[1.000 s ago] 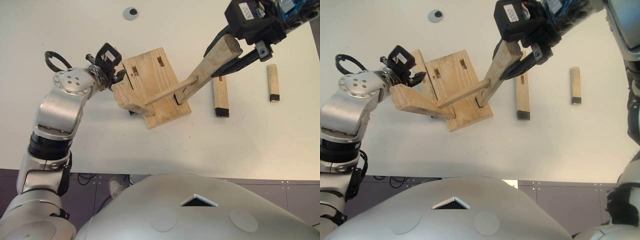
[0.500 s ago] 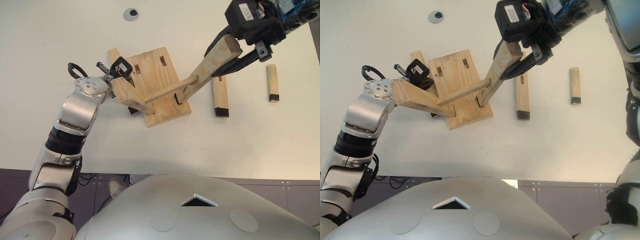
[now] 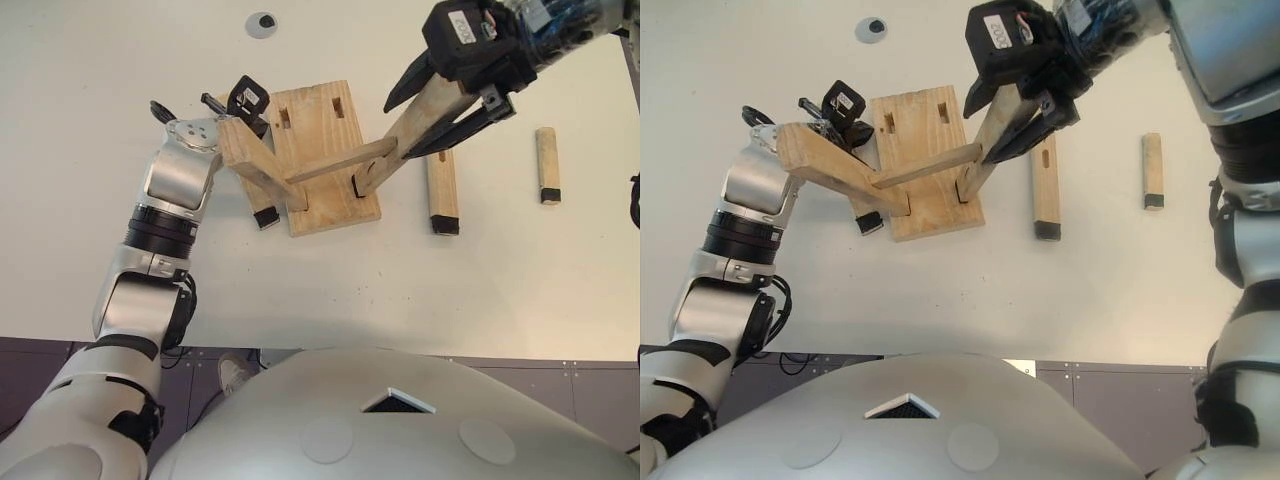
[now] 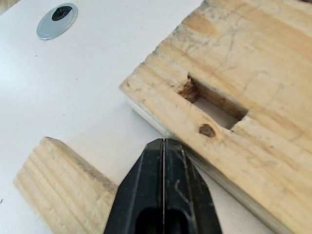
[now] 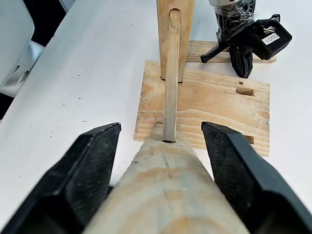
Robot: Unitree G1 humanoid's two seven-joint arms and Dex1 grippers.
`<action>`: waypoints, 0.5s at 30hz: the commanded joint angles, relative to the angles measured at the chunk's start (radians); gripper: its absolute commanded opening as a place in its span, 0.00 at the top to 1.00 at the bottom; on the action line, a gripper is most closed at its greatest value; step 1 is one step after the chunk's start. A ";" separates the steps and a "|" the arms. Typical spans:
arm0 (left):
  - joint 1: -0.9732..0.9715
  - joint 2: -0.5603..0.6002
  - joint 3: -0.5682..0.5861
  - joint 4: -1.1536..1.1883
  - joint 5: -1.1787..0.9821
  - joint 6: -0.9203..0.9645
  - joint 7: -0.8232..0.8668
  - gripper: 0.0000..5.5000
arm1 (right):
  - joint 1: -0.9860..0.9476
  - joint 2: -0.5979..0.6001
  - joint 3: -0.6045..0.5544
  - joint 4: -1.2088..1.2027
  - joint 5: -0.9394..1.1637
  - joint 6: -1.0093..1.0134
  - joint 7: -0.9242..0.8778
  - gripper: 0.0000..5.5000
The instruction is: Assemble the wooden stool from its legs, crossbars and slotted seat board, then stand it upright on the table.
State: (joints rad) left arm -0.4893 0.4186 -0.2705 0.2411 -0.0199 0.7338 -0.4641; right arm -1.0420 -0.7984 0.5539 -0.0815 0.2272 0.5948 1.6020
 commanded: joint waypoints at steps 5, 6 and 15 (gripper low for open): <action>-0.018 -0.018 0.035 0.079 0.004 -0.047 -0.011 1.00 | -0.081 0.014 -0.086 0.053 0.061 0.119 0.006 0.39; -0.024 -0.022 0.041 0.097 0.003 -0.056 -0.012 1.00 | -0.094 0.010 -0.105 0.064 0.081 0.142 0.008 0.39; -0.145 -0.073 0.073 0.365 0.007 -0.210 -0.034 1.00 | -0.244 0.144 -0.503 0.266 0.364 0.479 -0.227 0.39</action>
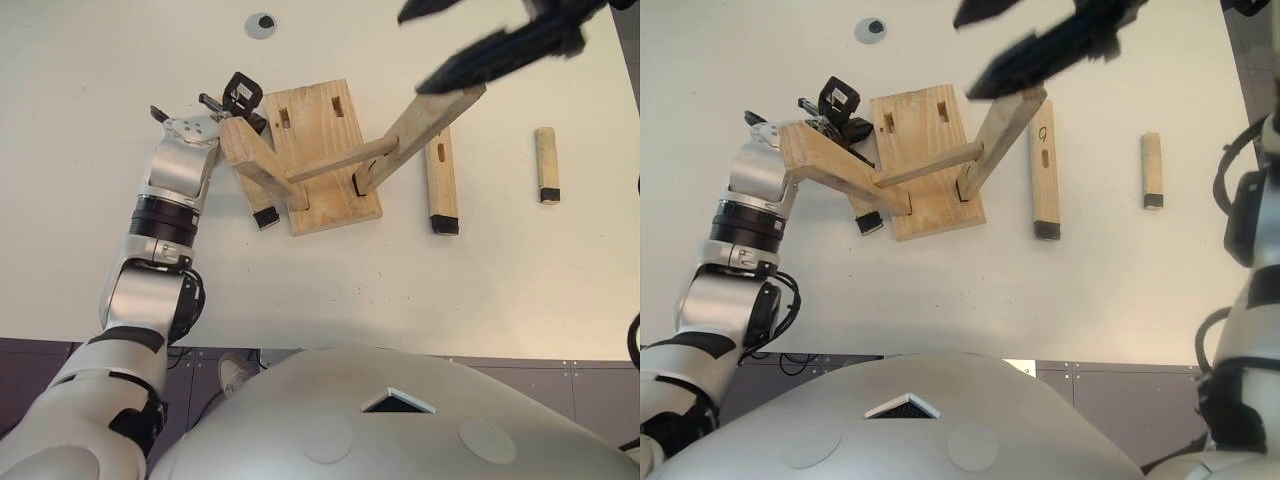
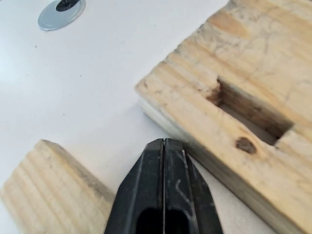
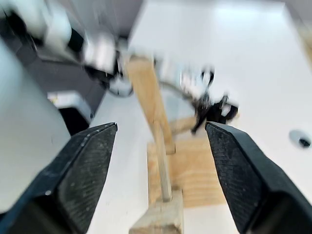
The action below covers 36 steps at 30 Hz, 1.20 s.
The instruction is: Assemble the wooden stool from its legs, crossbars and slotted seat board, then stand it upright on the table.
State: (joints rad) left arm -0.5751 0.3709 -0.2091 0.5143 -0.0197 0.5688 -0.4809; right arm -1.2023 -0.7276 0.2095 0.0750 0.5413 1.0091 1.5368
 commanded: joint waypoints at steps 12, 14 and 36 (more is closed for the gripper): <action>-0.344 -0.093 0.253 0.342 -0.106 -0.318 0.070 1.00 | 0.180 0.305 -0.471 0.236 -0.156 -0.393 -1.002 0.59; -0.286 -0.057 0.312 -0.021 -0.179 -0.115 0.090 1.00 | 0.327 0.403 -0.481 0.045 -0.160 -0.394 -1.149 0.65; -0.244 -0.351 0.502 -0.816 -1.284 0.456 1.388 1.00 | 0.826 0.797 -0.330 -0.456 -0.155 -0.260 -1.647 1.00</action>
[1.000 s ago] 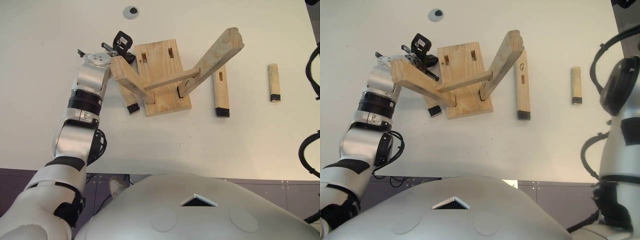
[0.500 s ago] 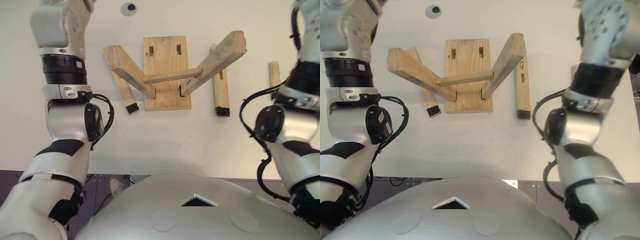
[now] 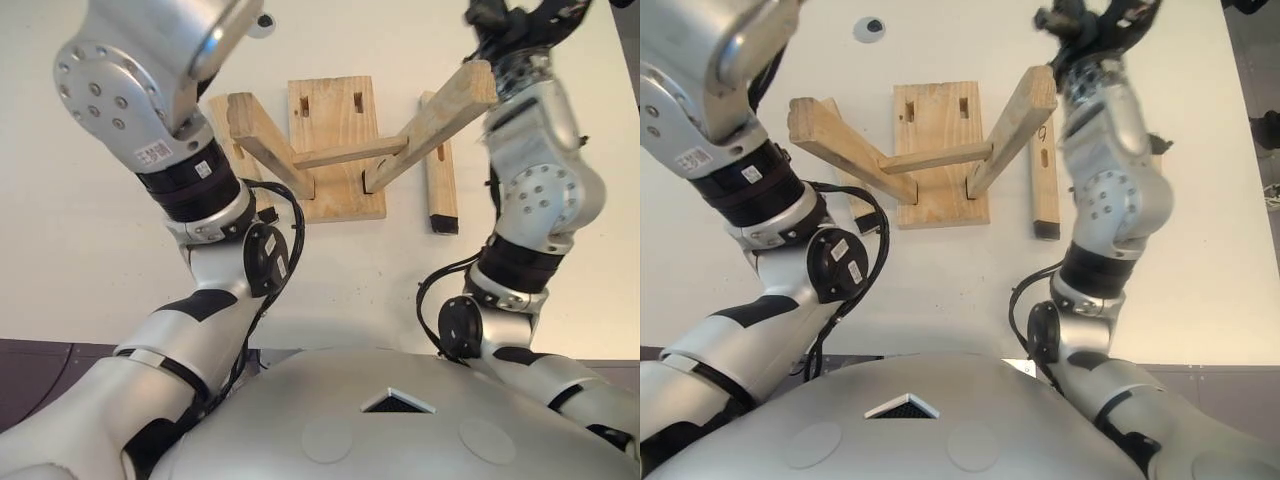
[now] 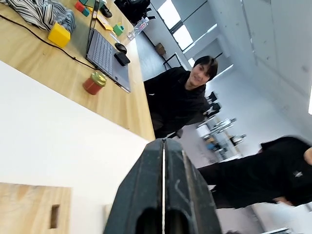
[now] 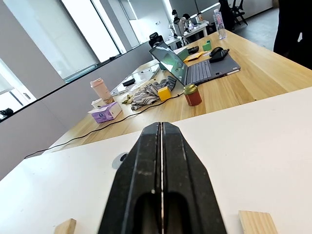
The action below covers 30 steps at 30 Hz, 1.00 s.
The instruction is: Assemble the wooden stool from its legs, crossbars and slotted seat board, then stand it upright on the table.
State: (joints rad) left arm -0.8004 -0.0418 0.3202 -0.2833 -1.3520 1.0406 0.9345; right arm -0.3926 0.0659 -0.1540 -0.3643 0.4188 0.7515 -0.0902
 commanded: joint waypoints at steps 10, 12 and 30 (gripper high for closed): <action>-0.016 0.166 -0.215 -0.086 0.177 0.045 -0.081 1.00 | 0.042 -0.022 0.046 0.027 -0.091 -0.022 -0.007 1.00; -0.001 0.239 -0.313 -0.132 0.250 0.101 -0.163 1.00 | 0.042 -0.017 0.053 0.032 -0.097 -0.015 -0.009 1.00; 0.311 0.358 -0.614 0.074 1.059 -0.740 -0.879 1.00 | -0.004 -0.017 0.044 0.112 -0.103 -0.006 0.044 1.00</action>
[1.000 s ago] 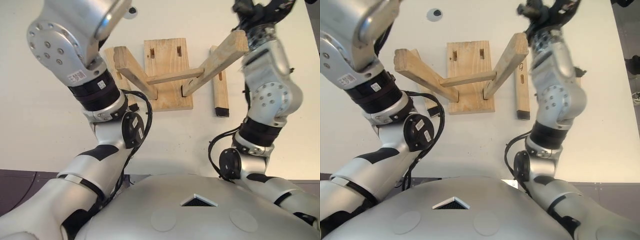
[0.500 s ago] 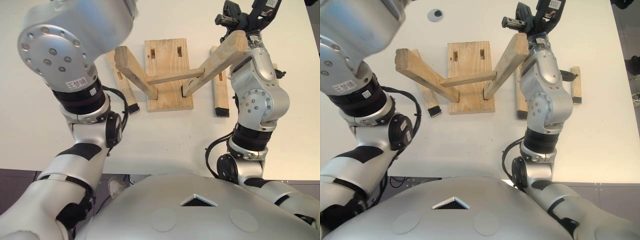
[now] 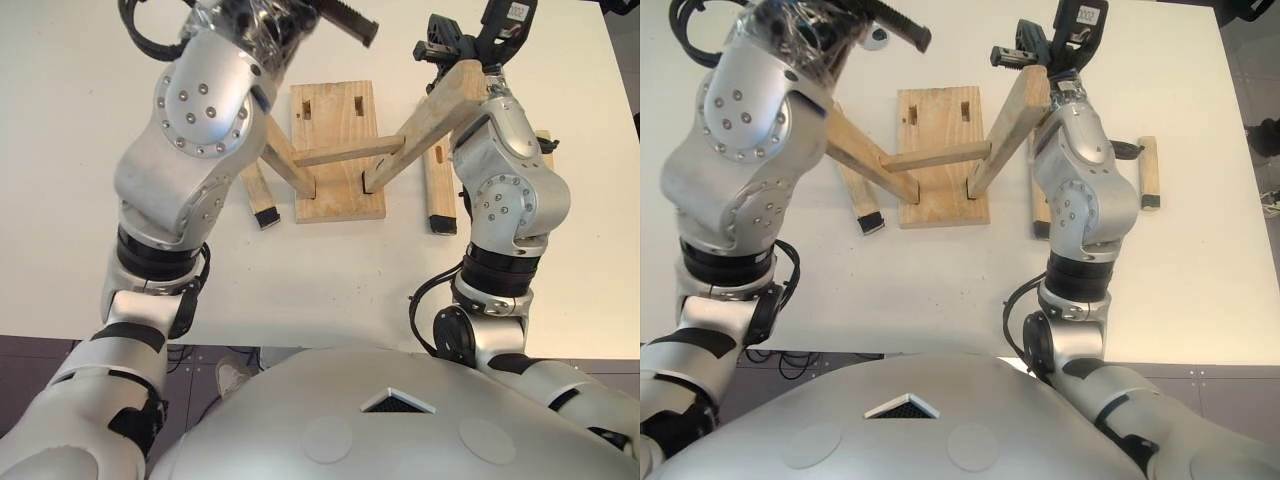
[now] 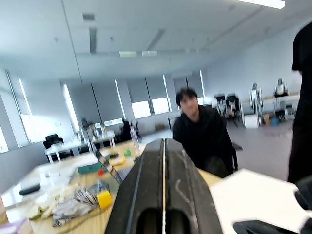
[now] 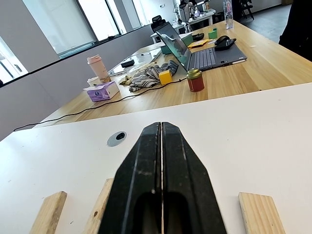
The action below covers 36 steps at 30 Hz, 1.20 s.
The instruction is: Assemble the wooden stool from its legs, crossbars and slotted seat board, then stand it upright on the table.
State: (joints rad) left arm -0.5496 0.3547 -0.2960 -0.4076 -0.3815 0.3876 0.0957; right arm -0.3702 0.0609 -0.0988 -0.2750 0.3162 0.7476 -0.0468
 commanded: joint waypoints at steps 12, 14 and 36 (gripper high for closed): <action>0.022 -0.143 0.094 -0.037 0.044 0.316 -0.067 1.00 | -0.036 -0.008 -0.033 0.059 -0.010 -0.010 -0.013 1.00; 0.008 -0.159 0.094 -0.118 0.007 0.487 -0.059 1.00 | -0.034 -0.007 -0.031 0.056 -0.012 -0.012 -0.015 1.00; -0.045 -0.275 0.195 -0.177 0.011 0.490 -0.139 1.00 | -0.046 -0.016 -0.008 0.039 -0.025 -0.006 -0.017 1.00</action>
State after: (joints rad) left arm -0.4800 0.0972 -0.1951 -0.5289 -0.3550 0.9653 -0.0303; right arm -0.4070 0.0622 -0.0928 -0.2323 0.2985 0.7440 -0.0533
